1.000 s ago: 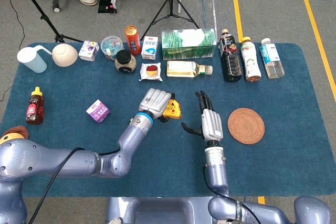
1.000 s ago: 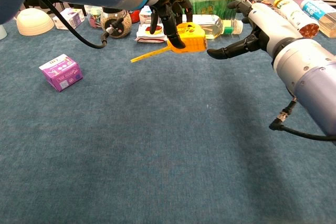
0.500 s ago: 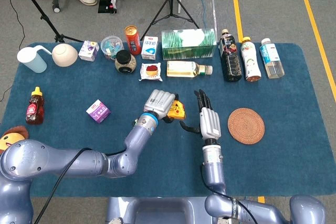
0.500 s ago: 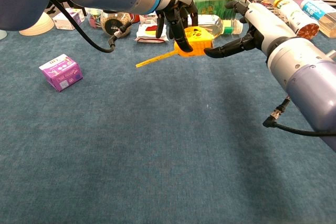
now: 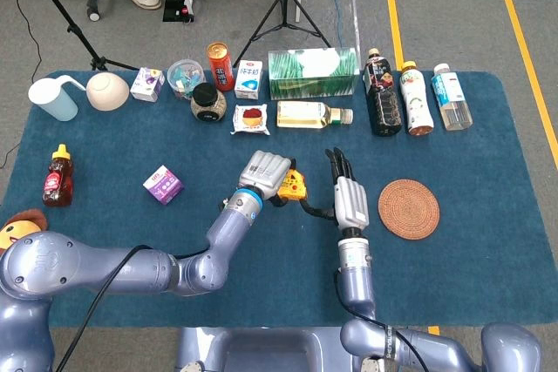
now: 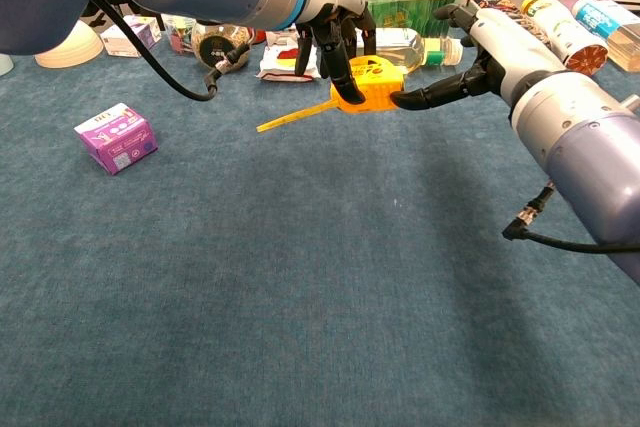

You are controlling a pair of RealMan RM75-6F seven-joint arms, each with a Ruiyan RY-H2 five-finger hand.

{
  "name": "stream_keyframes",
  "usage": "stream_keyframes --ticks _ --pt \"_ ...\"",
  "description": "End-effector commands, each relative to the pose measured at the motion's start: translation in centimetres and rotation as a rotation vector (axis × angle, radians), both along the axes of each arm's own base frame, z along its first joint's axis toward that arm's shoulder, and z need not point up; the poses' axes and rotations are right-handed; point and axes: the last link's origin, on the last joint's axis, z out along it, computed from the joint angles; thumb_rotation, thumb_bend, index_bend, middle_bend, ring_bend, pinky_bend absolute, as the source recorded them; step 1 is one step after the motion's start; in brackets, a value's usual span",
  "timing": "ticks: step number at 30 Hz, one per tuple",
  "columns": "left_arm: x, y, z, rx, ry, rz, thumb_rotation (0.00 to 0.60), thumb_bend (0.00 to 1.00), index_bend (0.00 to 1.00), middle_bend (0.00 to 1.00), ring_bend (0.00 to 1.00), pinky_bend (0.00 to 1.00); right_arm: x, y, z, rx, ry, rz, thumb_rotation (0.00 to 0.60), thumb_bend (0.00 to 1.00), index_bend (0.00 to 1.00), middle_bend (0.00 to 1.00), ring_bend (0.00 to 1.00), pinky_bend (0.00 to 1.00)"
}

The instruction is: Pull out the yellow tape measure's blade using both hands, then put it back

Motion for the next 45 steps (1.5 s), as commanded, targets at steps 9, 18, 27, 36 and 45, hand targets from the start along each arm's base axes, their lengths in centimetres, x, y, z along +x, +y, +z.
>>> stream_keyframes --ticks 9,18,27,36,45 --pt "-0.4 0.1 0.0 -0.003 0.009 0.007 0.600 0.35 0.56 0.43 0.37 0.49 -0.3 -0.1 0.1 -0.006 0.001 -0.011 0.539 0.25 0.00 0.00 0.02 0.24" --pt "-0.5 0.2 0.2 -0.002 0.009 0.010 0.600 0.34 0.56 0.43 0.37 0.49 -0.4 -0.2 0.1 -0.009 0.000 -0.015 0.539 0.29 0.00 0.00 0.03 0.24" --pt "-0.8 0.3 0.4 -0.001 0.009 0.015 0.600 0.35 0.56 0.43 0.37 0.49 -0.6 -0.3 0.3 -0.017 0.003 -0.018 0.539 0.33 0.00 0.00 0.04 0.25" --pt "-0.9 0.3 0.5 -0.002 0.007 0.015 0.600 0.35 0.56 0.43 0.37 0.49 -0.9 -0.4 0.5 -0.024 0.007 -0.028 0.539 0.34 0.00 0.00 0.04 0.25" --pt "-1.4 0.6 0.8 0.000 0.010 0.021 0.600 0.35 0.56 0.43 0.37 0.49 -1.4 -0.5 0.7 -0.021 0.020 -0.045 0.541 0.36 0.00 0.00 0.05 0.25"
